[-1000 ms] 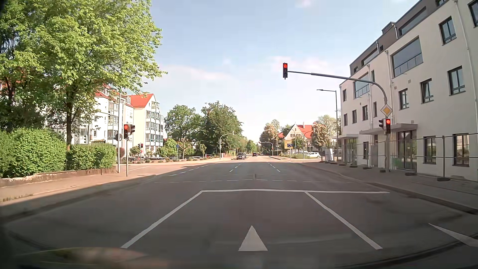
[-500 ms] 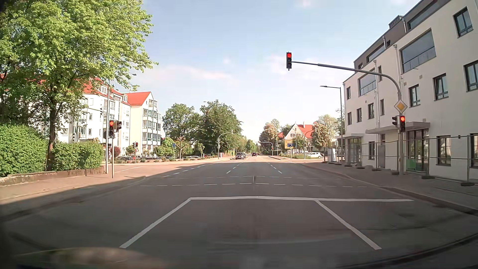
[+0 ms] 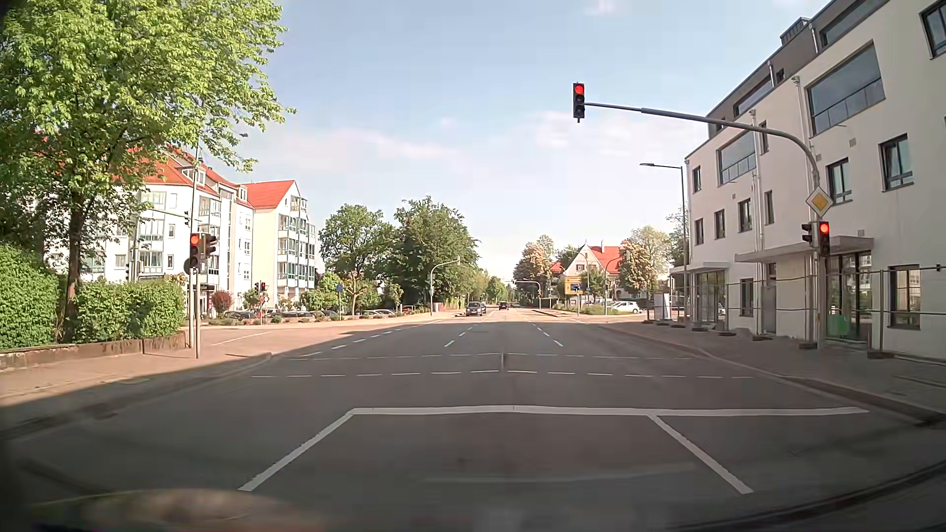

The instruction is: Follow the waypoints while adhering to traffic rules and regulations

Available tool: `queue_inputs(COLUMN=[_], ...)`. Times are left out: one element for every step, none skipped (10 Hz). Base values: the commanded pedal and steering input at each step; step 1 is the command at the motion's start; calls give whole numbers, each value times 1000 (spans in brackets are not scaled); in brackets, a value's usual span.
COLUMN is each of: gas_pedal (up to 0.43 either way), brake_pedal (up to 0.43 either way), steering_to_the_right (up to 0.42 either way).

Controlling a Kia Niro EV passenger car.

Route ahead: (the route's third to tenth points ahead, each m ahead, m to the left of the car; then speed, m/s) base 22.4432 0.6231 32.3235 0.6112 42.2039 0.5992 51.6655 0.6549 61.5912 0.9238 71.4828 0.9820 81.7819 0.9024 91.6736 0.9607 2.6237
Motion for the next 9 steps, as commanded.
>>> queue_inputs(gas_pedal=[0, 0, 0, 0, 0, 0, 0, 0, 0], brake_pedal=[213, 213, 213, 220, 220, 220, 226, 232, 238], steering_to_the_right=[-14, -18, -19, -21, -24, -25, -24, -23, -23])
